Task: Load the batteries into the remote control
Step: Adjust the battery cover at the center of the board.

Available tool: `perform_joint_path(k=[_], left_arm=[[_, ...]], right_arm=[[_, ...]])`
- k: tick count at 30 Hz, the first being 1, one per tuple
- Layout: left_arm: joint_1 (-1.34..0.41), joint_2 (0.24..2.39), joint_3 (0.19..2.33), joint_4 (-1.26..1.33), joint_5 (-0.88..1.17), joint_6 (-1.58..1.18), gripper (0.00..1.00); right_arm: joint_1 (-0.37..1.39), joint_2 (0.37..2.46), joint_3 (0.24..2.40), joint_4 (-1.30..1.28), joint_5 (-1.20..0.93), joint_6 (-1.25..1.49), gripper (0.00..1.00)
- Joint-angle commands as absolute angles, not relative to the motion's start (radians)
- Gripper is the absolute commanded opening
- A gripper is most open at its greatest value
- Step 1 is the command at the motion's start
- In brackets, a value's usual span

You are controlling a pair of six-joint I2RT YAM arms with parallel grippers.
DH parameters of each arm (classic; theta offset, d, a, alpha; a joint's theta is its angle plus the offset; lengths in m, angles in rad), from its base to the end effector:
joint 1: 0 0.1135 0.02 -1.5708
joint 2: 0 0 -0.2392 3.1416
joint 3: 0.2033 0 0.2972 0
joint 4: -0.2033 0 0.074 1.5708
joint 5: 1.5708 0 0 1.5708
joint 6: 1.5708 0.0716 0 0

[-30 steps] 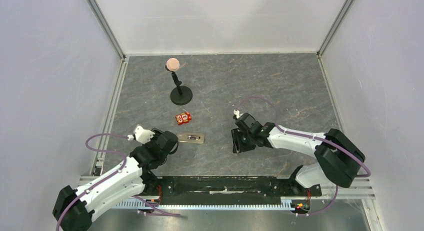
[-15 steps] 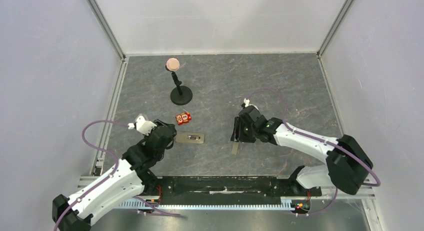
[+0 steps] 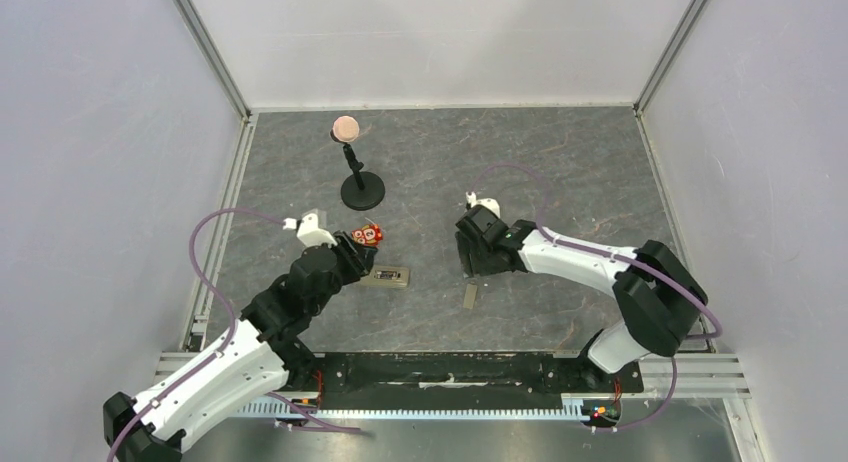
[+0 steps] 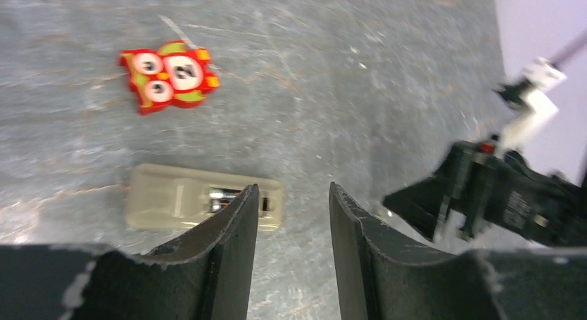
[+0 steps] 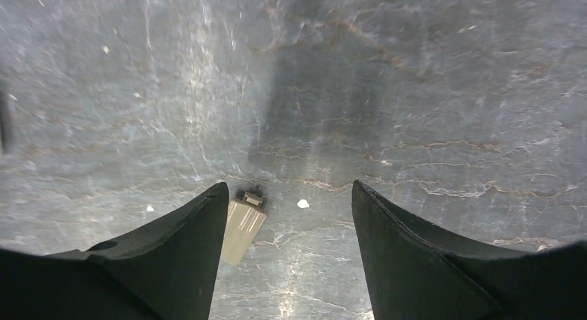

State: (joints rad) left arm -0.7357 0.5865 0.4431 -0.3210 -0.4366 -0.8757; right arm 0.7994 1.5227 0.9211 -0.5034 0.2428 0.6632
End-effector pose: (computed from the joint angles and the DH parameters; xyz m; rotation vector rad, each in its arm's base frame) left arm 0.1994 -0.1397 0.2015 -0.4172 1.9950 -0.5892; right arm 0.2542 0.2367 0.1089 -0.1030 2.6298 0.1779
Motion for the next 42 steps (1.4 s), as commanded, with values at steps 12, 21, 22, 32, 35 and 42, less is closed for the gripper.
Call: perform_joint_path(k=[12, 21, 22, 32, 35, 42], left_arm=[[-0.738, 0.740, 0.450, -0.078, -0.020, -0.658, 0.46], [-0.738, 0.782, 0.440, -0.027, -0.014, -0.654, 0.46], [-0.738, 0.787, 0.440, -0.022, -0.014, -0.653, 0.46], [-0.738, 0.816, 0.433, -0.005, -0.019, -0.663, 0.46], [-0.738, 0.814, 0.428, -0.005, -0.024, -0.666, 0.46], [-0.736, 0.794, 0.447, -0.027, -0.062, -0.659, 0.46]], right_arm=[[0.880, 1.644, 0.946, -0.566, 0.336, 0.617, 0.69], [0.881, 1.547, 0.826, -0.625, 0.358, 0.762, 0.62], [0.881, 1.530, 0.817, -0.631, 0.359, 0.777, 0.61], [0.881, 1.420, 0.742, -0.652, 0.285, 0.813, 0.47], [0.881, 1.386, 0.736, -0.644, 0.290, 0.782, 0.44], [0.881, 1.341, 0.834, -0.596, 0.284, 0.527, 0.53]])
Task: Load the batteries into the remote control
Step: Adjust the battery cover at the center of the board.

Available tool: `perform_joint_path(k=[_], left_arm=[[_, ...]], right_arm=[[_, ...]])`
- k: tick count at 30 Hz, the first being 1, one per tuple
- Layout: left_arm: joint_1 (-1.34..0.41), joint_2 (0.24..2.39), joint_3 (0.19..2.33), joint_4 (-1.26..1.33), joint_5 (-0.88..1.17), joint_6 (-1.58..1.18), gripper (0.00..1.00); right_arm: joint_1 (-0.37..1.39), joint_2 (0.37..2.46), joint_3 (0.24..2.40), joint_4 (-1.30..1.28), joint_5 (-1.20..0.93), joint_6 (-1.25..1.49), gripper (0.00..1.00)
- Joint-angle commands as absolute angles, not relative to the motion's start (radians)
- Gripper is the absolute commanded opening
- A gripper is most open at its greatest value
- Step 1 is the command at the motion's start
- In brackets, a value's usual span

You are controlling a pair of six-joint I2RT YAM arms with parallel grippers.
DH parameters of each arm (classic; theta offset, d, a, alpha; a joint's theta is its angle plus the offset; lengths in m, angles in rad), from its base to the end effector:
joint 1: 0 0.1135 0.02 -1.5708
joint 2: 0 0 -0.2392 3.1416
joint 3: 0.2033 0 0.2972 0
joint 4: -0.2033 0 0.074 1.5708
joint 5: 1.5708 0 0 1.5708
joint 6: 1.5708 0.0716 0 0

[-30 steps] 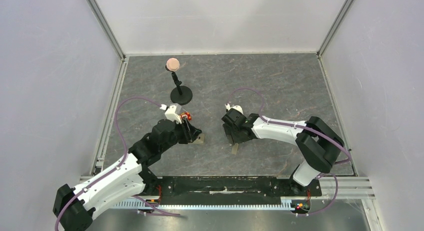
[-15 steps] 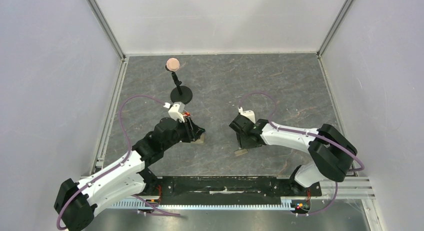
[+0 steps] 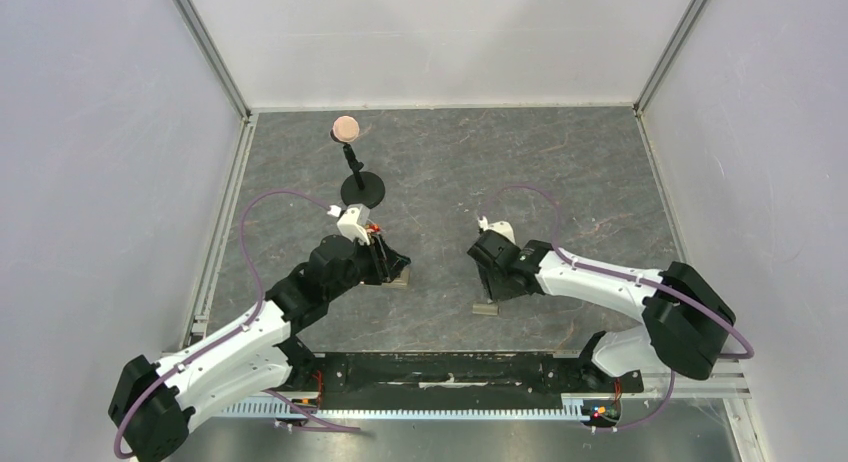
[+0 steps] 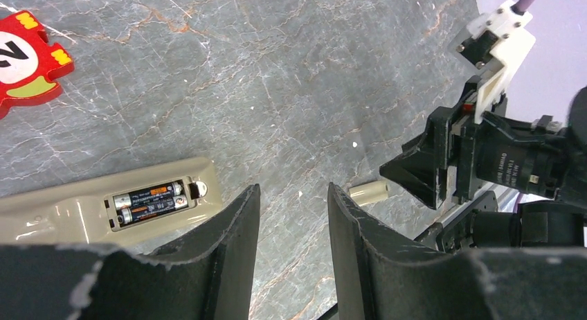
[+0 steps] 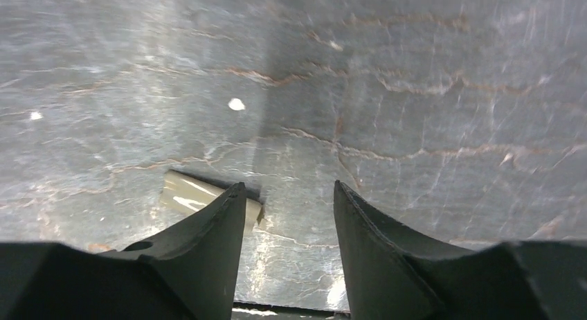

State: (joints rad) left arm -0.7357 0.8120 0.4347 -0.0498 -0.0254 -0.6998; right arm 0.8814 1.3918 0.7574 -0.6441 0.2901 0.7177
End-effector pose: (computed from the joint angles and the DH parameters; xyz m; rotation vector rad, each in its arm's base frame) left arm 0.2093 -0.1870 0.1753 0.0207 2.1127 -0.8741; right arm 0.1993 0.2096 0.0881 -0.1648 2.7278 0.0102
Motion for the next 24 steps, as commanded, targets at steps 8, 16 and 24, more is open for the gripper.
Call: perform_joint_path(k=[8, 16, 24], left_arm=[[-0.699, 0.747, 0.531, -0.169, -0.142, -0.714, 0.47], [-0.555, 0.754, 0.616, -0.210, -0.005, -0.785, 0.47], [-0.467, 0.751, 0.636, -0.210, 0.090, -0.814, 0.47]], right_arm=[[0.884, 1.300, 0.861, -0.636, 0.006, -0.095, 0.61], [0.885, 1.285, 0.834, -0.635, -0.176, -0.419, 0.62], [0.908, 1.394, 0.795, -0.675, -0.149, -0.531, 0.61]])
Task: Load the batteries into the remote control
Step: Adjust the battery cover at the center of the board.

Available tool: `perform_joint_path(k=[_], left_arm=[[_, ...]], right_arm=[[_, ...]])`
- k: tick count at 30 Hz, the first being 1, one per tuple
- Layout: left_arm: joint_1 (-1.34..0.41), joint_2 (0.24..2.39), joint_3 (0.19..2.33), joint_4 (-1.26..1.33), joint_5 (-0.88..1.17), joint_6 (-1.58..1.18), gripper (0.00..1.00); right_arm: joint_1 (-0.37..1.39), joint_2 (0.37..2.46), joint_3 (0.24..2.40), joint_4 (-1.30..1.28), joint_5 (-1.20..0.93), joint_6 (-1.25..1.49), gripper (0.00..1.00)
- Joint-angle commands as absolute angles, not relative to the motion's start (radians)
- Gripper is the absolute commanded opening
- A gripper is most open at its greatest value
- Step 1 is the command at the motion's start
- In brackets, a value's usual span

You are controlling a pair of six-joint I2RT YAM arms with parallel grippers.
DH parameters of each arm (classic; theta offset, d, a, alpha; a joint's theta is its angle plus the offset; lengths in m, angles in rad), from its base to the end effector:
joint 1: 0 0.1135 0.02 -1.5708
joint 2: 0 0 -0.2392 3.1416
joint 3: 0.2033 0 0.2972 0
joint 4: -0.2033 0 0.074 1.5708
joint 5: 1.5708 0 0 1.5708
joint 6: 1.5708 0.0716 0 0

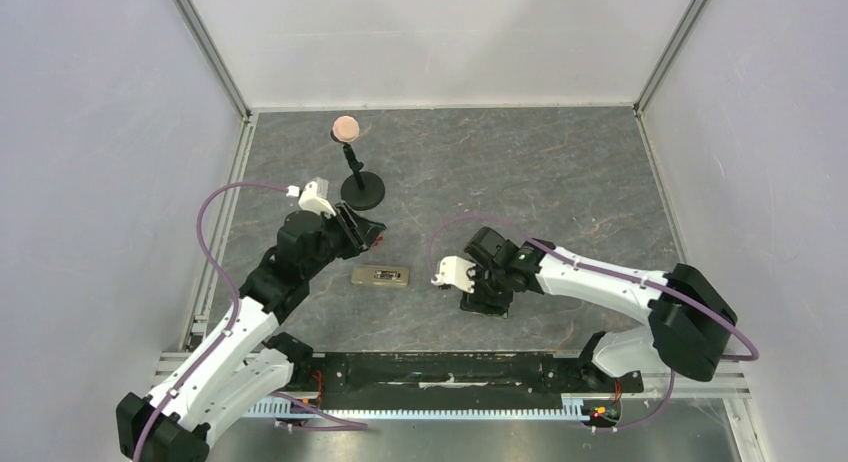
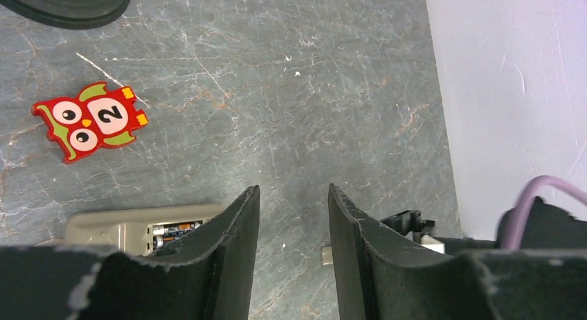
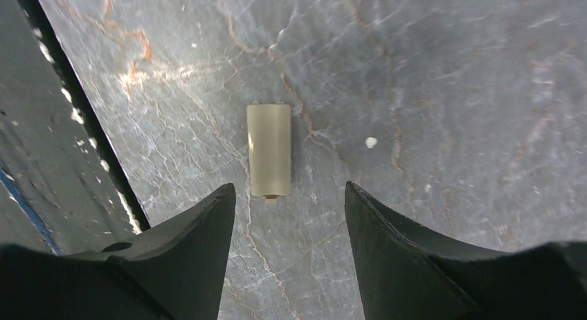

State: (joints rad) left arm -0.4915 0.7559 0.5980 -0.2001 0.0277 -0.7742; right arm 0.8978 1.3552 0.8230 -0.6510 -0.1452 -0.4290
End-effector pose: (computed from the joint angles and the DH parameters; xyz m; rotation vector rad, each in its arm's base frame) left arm 0.2452 -0.1335 0.2401 -0.2665 2.0115 -0.8550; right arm 0.1819 0.2448 0.1171 -1.7434 2.1662 0.3234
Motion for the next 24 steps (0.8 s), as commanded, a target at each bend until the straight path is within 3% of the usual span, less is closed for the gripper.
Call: perform_joint_path(k=[1, 18, 24], left_arm=[[-0.463, 0.751, 0.635, -0.211, 0.091, -0.815, 0.47], [-0.433, 0.766, 0.612, -0.194, 0.099, -0.812, 0.47], [-0.428, 0.779, 0.610, -0.189, 0.107, -0.810, 0.47]], right_arm=[[0.907, 1.403, 0.789, -0.672, -0.142, -0.540, 0.62], [0.908, 1.467, 0.743, -0.569, -0.144, -0.563, 0.59], [0.907, 1.488, 0.738, -0.529, -0.127, -0.525, 0.41]])
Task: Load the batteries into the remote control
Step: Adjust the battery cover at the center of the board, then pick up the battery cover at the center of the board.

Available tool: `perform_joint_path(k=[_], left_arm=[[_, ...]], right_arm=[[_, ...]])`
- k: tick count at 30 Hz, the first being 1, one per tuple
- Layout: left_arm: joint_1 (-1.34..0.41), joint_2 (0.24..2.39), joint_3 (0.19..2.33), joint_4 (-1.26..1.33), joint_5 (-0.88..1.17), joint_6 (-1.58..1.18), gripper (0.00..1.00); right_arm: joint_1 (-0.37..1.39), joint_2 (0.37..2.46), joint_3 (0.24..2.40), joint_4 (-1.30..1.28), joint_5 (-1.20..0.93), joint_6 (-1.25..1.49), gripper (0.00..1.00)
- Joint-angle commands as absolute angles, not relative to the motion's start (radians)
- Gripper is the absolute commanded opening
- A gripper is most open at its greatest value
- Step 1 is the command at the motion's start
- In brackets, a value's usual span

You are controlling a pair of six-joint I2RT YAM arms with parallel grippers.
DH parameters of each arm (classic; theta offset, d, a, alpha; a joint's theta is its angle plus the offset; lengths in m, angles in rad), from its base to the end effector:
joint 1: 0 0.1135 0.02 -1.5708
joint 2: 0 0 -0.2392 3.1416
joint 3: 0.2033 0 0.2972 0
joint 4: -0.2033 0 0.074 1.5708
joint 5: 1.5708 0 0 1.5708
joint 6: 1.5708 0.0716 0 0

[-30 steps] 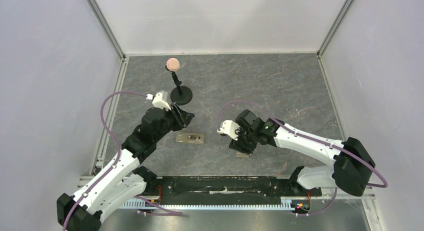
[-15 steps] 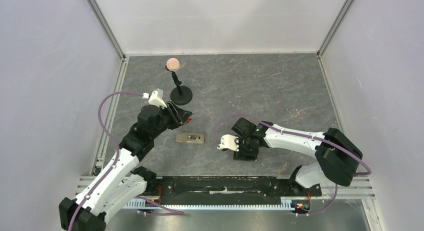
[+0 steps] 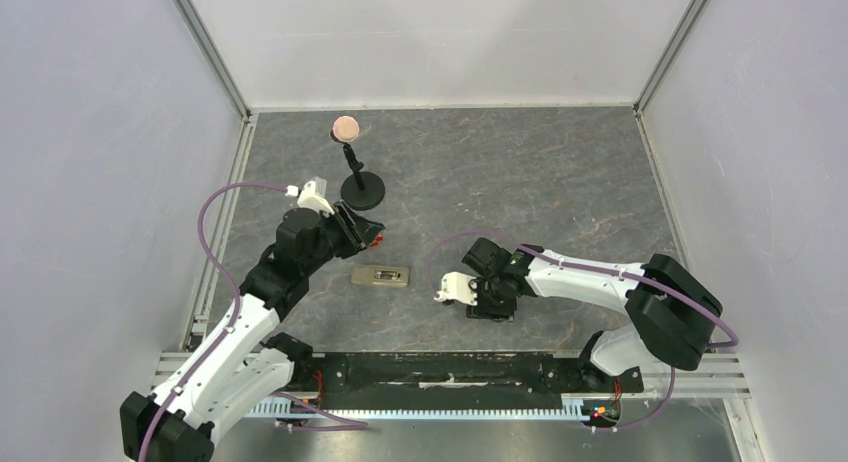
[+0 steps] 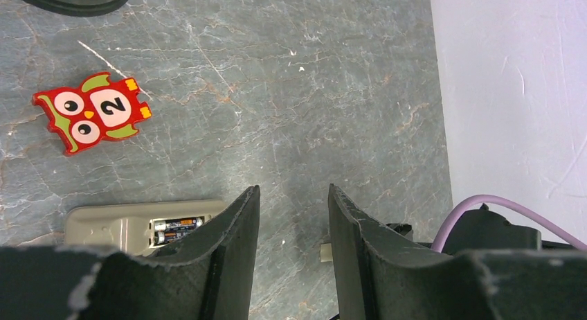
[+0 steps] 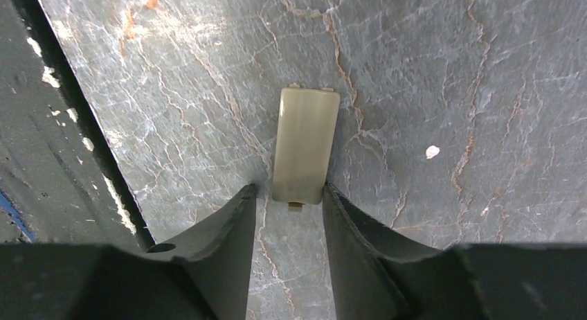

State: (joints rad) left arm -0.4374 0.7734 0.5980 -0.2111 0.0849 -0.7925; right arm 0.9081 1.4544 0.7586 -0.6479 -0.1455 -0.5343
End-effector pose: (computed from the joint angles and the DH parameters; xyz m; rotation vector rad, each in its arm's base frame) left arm 0.2516 -0.1243 0.2341 -0.3064 2.0415 -0.8724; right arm 0.1682 0.2324 0.0694 -1.9551 2.1869 0.2722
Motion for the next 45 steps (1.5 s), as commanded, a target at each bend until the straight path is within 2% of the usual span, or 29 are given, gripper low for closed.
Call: perform_joint_path(k=[1, 8, 12, 28, 37, 45], left_arm=[[-0.428, 0.779, 0.607, -0.187, 0.109, -0.810, 0.47], [-0.427, 0.782, 0.576, -0.166, 0.127, -0.820, 0.47], [-0.428, 0.788, 0.539, -0.136, 0.157, -0.836, 0.47], [-0.431, 0.955, 0.388, 0.185, 0.419, -0.938, 0.48], [-0.493, 1.133, 0.356, 0.424, 0.575, -0.929, 0.59], [-0.561, 1.215, 0.374, 0.451, 0.589, -0.901, 0.63]], right_arm=[[0.907, 1.490, 0.737, -0.526, -0.134, -0.525, 0.38], [0.907, 1.484, 0.743, -0.508, -0.141, -0.532, 0.21], [0.907, 1.465, 0.754, -0.506, -0.138, -0.532, 0.16], [0.905, 1.371, 0.798, -0.430, -0.151, -0.485, 0.13], [0.906, 1.333, 0.838, -0.283, -0.260, -0.409, 0.13], [0.908, 1.343, 0.875, -0.218, -0.265, -0.377, 0.12]])
